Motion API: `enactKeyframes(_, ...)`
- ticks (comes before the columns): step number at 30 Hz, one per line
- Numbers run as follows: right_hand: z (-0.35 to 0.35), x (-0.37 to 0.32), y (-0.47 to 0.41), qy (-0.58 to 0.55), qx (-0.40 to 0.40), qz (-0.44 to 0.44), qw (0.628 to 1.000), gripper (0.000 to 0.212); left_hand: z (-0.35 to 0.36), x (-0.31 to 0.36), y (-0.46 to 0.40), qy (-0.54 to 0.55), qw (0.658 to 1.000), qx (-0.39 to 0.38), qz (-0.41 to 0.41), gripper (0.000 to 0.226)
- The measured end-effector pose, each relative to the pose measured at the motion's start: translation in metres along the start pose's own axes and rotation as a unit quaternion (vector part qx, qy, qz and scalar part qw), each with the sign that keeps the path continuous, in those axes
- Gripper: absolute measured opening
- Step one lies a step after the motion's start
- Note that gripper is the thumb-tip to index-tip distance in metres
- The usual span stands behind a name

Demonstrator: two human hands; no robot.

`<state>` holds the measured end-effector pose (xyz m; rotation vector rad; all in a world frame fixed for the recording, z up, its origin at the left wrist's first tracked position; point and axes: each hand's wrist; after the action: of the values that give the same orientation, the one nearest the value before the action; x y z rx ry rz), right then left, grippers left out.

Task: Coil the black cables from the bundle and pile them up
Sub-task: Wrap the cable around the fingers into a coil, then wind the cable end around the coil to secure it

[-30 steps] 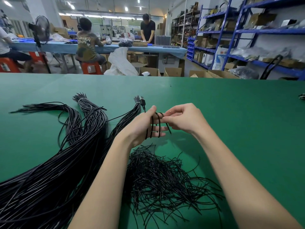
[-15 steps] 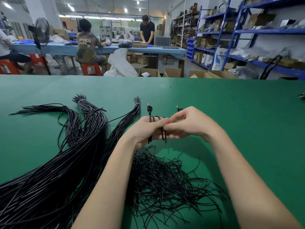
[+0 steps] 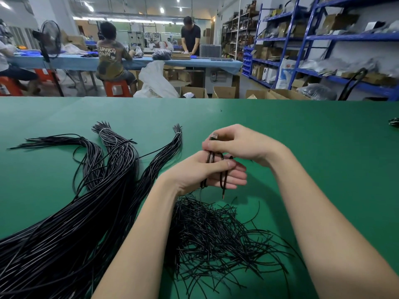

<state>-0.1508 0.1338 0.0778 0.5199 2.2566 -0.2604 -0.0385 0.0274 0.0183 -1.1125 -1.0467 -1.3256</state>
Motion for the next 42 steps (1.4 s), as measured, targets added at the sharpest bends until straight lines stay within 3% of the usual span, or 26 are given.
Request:
enactKeyframes(2, 0.005, 0.009, 0.000, -0.070, 0.005, -0.010, 0.997, 0.036, 0.000, 0.002, 0.002, -0.001, 1.000, 0.006, 0.006, 0.023)
enactKeyframes(10, -0.005, 0.022, 0.002, -0.104, 0.072, 0.002, 0.992, 0.044, -0.006, 0.004, 0.000, 0.009, 0.997, 0.063, 0.033, 0.023)
enactKeyframes(14, -0.006, 0.022, -0.001, -0.051, 0.096, 0.008, 0.994, 0.041, -0.003, 0.002, -0.005, -0.029, 0.997, 0.072, 0.023, 0.026)
enactKeyframes(18, 0.003, 0.017, -0.005, -0.033, 0.134, 0.015, 0.990, 0.040, 0.002, -0.001, -0.009, 0.014, 0.996, 0.089, 0.015, 0.030)
enactKeyframes(24, 0.012, 0.027, 0.008, -0.029, 0.327, 0.008, 0.945, 0.023, 0.000, -0.002, -0.016, 0.080, 0.980, 0.176, 0.046, 0.032)
enactKeyframes(29, 0.024, 0.045, 0.023, -0.003, 0.294, 0.020, 0.956, 0.018, -0.002, -0.002, -0.017, 0.067, 0.979, 0.184, 0.050, 0.033)
enactKeyframes(39, 0.041, 0.051, 0.015, -0.016, 0.379, -0.061, 0.923, 0.008, 0.006, 0.001, -0.014, 0.071, 0.979, 0.187, 0.028, 0.015)
enactKeyframes(42, 0.047, 0.051, 0.013, 0.011, 0.395, -0.078, 0.915, 0.009, 0.010, 0.001, -0.016, 0.098, 0.975, 0.195, 0.028, 0.027)
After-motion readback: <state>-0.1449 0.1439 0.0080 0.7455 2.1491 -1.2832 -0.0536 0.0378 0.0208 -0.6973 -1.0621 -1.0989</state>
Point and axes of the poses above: each hand's wrist, its own y-axis away from the middle knuckle, its own z-axis out of the palm, x = y × z, and after that the axes turned 1 degree about y, right-handed
